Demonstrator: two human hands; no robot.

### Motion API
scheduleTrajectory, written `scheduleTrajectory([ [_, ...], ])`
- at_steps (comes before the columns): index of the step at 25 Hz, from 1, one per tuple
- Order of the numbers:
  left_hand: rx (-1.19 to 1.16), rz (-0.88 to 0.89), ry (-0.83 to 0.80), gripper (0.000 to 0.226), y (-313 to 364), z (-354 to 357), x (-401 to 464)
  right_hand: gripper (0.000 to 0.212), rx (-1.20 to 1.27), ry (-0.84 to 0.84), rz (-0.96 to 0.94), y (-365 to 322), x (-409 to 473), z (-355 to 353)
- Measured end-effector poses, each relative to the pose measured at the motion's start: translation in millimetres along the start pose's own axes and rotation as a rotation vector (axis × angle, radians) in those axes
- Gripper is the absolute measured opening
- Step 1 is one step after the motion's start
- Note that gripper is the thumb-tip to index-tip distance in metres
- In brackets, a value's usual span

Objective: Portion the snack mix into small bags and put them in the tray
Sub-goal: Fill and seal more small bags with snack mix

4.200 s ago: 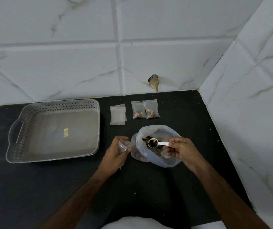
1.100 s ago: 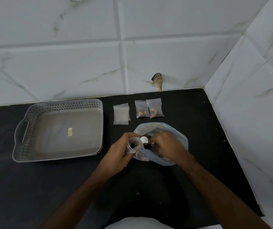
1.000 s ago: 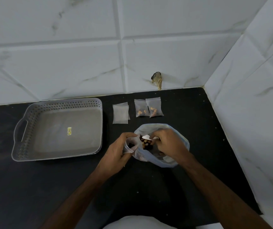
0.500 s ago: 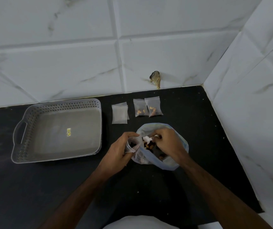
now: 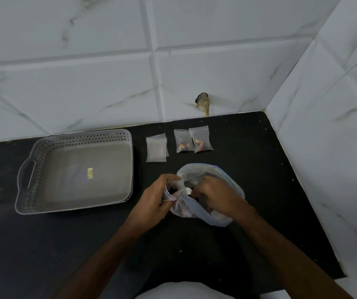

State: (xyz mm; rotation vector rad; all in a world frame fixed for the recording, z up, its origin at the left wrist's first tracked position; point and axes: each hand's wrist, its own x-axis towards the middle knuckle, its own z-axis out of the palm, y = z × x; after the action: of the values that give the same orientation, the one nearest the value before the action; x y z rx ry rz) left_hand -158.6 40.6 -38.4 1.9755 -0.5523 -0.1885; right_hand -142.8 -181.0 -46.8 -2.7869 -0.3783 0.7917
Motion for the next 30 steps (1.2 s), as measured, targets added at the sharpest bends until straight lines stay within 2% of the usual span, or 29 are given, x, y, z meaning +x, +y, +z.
scheduleTrajectory([
  [3,0.0,0.0,-0.015,0.037,-2,1,-3,0.029,0.265,0.118,-0.07,16,-10,5],
  [6,-0.013,0.0,-0.022,0.039,-2,3,-7,0.033,0.18,0.118,-0.018,17,-18,10],
  [10,-0.071,-0.045,-0.013,0.039,-4,3,-13,0.027,0.167,0.412,-0.098,16,-23,20],
  [13,-0.071,-0.045,-0.03,0.036,-7,3,-17,0.028,0.172,0.529,-0.062,17,-17,20],
  [18,-0.014,0.001,0.039,0.04,-10,6,-16,0.021,0.023,0.457,-0.007,9,-13,18],
  [20,0.004,-0.068,0.086,0.042,-19,10,-17,0.019,0.007,0.447,0.018,9,-12,25],
  [24,-0.005,-0.395,-0.004,0.028,-37,18,-15,0.021,0.216,0.45,0.142,8,-10,28],
  [27,-0.107,-0.494,-0.069,0.023,-39,25,-10,0.021,0.309,0.452,0.171,5,-11,27],
  [30,-0.176,-0.539,-0.053,0.023,-37,33,-7,0.019,0.462,0.394,0.21,4,-10,26],
])
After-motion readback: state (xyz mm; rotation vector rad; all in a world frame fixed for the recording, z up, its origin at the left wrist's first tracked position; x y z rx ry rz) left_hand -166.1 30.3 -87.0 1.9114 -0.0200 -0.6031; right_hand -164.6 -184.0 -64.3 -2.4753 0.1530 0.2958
